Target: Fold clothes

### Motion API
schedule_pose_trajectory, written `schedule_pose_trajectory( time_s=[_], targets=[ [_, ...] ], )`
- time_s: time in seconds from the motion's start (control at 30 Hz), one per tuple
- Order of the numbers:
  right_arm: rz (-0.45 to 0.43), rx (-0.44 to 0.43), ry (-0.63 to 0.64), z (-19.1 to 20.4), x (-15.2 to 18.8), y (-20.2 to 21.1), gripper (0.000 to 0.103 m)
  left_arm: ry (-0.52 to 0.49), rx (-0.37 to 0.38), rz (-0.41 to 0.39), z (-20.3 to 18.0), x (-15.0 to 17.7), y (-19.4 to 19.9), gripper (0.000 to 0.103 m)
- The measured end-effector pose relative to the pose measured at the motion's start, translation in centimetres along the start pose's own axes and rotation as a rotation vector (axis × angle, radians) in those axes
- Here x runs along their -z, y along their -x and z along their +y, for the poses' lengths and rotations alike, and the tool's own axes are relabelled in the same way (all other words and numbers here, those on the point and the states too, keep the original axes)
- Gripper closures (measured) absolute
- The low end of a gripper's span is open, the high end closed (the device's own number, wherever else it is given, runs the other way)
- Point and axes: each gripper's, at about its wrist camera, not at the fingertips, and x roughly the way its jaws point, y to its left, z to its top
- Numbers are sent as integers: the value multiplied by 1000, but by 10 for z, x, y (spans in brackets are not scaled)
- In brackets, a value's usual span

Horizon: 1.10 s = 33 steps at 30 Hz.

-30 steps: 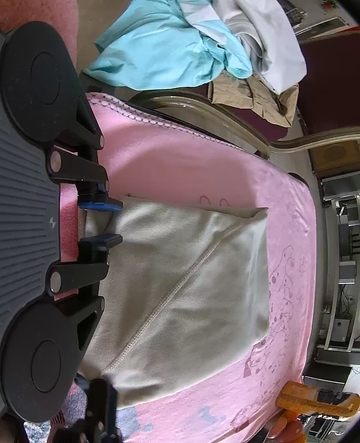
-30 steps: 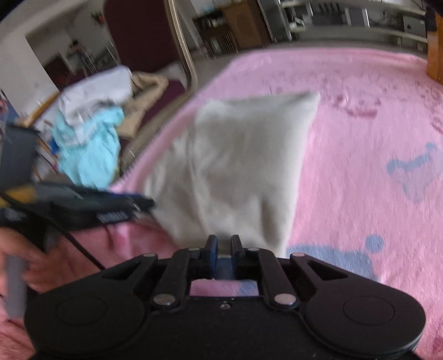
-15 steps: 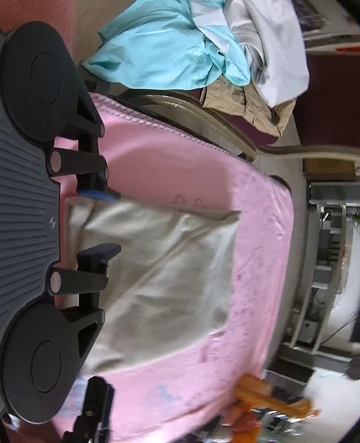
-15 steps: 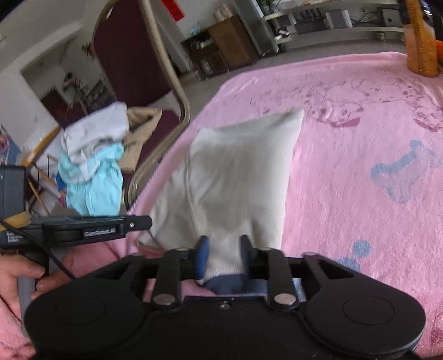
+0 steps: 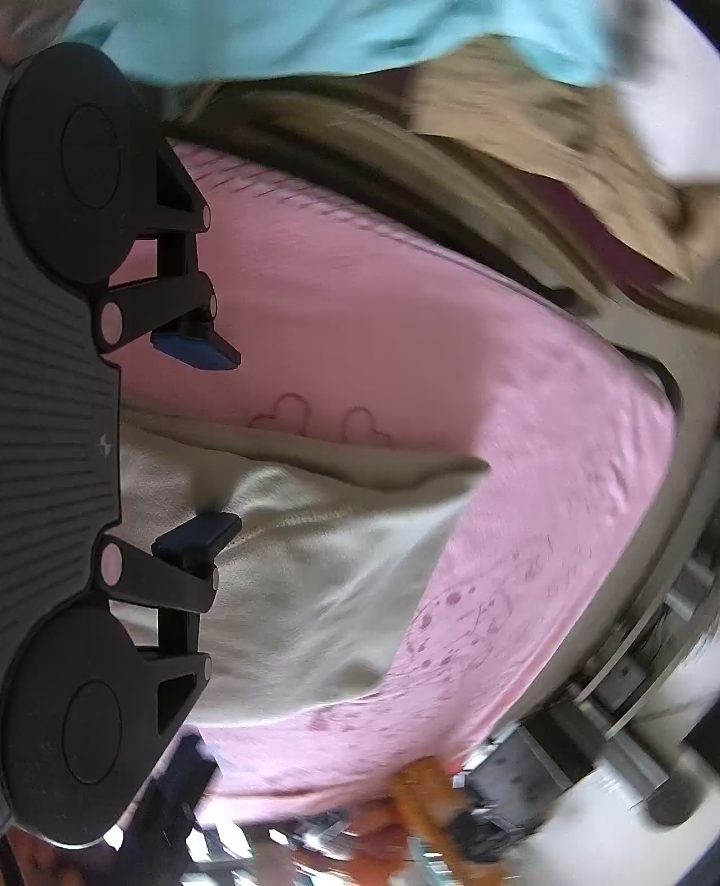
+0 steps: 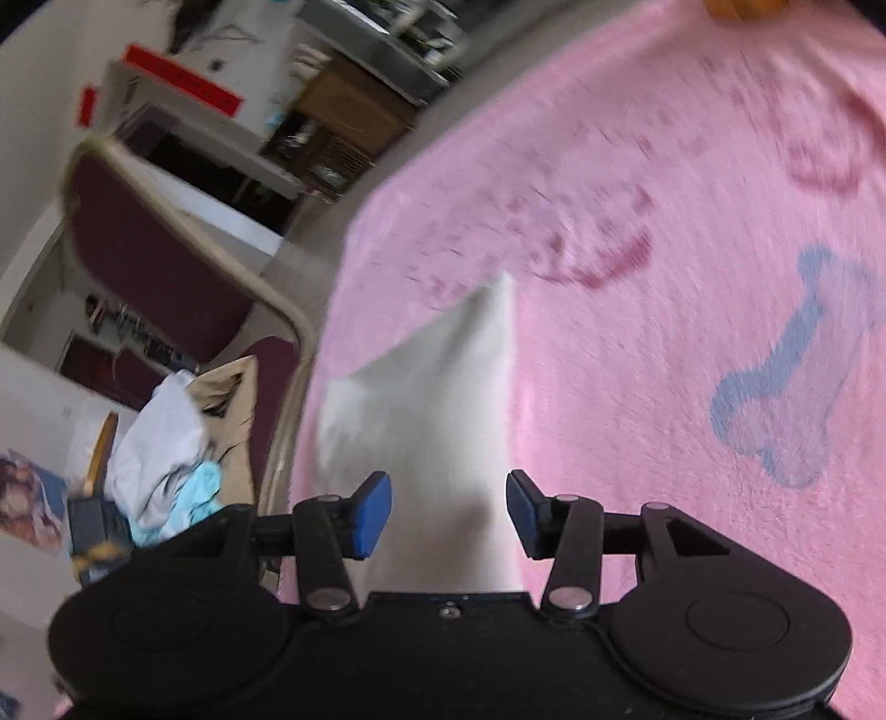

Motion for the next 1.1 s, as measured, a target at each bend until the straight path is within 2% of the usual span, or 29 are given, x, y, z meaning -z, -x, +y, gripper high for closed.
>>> schedule_pose_trajectory(
  time_s=[0.23, 0.3, 0.47, 0.5, 0.53, 0.57, 0.6, 0.63, 0.67, 0.77, 0.9, 1.03, 1.1],
  targets=[
    [69, -134, -157, -40, 1, -36, 58, 13, 101, -20, 0, 2, -3, 43],
    [86, -178, -176, -43, 3, -42, 60, -6, 102, -6, -3, 1, -10, 43],
    [75, -210, -161, -41, 6, -49, 62, -94, 89, -14, -22, 2, -18, 40],
    [69, -199, -140, -37, 7, -50, 62, -112, 79, -30, -28, 4, -15, 42],
    [62, -187, -117, -33, 8, -51, 64, -131, 69, -45, -35, 6, -12, 49],
    [50, -170, -89, -28, 11, -52, 65, -149, 60, -60, -41, 9, -10, 60],
    [34, -148, -72, -24, 14, -52, 71, -167, 50, -75, -47, 11, -7, 63],
    [18, -124, -52, -20, 16, -52, 77, -186, 40, -90, -54, 13, -4, 78],
    [6, -89, -22, -13, 18, -51, 79, -204, 30, -105, -60, 15, -2, 81],
    [-34, 22, 83, 15, 24, -43, 84, -260, 1, -151, -79, 22, 7, 82],
    [-96, 84, 148, 44, 28, -2, 84, -325, 15, -223, -117, 38, 39, 82],
    [-157, 125, 159, 49, 21, 70, 84, -381, 100, -252, -168, 56, 60, 82],
    [-184, 169, 143, 44, 17, 108, 84, -406, 157, -249, -203, 66, 57, 81]
  ],
)
